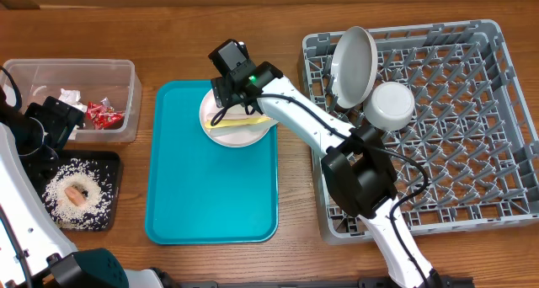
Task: Sort waste into correct bins and load items into the dishwasher rack
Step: 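Grasp the white cup on the plate with the right gripper, then lift the white cup and carry it right over the dish rack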
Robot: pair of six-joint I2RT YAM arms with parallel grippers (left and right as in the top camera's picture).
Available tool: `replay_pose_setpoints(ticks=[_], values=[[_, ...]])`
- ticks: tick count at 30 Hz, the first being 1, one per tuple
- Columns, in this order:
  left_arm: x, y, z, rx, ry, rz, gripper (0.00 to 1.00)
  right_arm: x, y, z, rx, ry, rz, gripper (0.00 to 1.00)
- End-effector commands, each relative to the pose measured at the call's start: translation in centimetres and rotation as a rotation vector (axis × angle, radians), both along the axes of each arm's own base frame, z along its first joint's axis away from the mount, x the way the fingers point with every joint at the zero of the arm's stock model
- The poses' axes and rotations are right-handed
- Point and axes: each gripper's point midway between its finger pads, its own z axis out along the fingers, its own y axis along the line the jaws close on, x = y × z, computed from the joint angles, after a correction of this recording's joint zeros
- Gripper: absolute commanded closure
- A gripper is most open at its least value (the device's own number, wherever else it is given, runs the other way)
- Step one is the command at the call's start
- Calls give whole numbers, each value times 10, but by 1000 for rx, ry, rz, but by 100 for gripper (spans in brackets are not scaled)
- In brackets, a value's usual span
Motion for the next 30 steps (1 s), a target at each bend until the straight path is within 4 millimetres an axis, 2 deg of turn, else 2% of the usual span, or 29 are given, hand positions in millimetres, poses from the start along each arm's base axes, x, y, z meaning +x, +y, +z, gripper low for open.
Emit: replay_pose_setpoints(ticks=[1, 7, 10, 15, 17, 22, 24, 25, 28, 30], values=[[0, -3, -2, -5, 4, 2, 0, -2, 1, -13, -18, 11, -3, 26], [0, -3, -2, -5, 4, 2, 0, -2, 0, -12, -18, 10, -3, 39], [0, -3, -2, -5, 4, 2, 0, -2, 0, -6, -20, 12, -3, 40], [0, -3, -2, -5, 5, 2, 0, 0, 3, 23, 4, -16, -4, 52], [0, -3, -2, -5, 4, 2, 0, 1, 3, 39, 19, -33, -4, 53], [0, -3, -2, -5, 4, 2, 0, 2, -1, 88, 63, -86, -9, 52], [0, -3, -2, -5, 4, 2, 0, 2, -7, 115, 88, -116, -18, 52], [0, -3, -2, -5, 4, 2, 0, 3, -13, 138, 110, -143, -27, 52], [0, -3, -2, -5, 4, 2, 0, 4, -33, 184, 154, -201, -54, 52], [0, -3, -2, -5, 4, 2, 0, 5, -60, 225, 189, -254, -94, 52]])
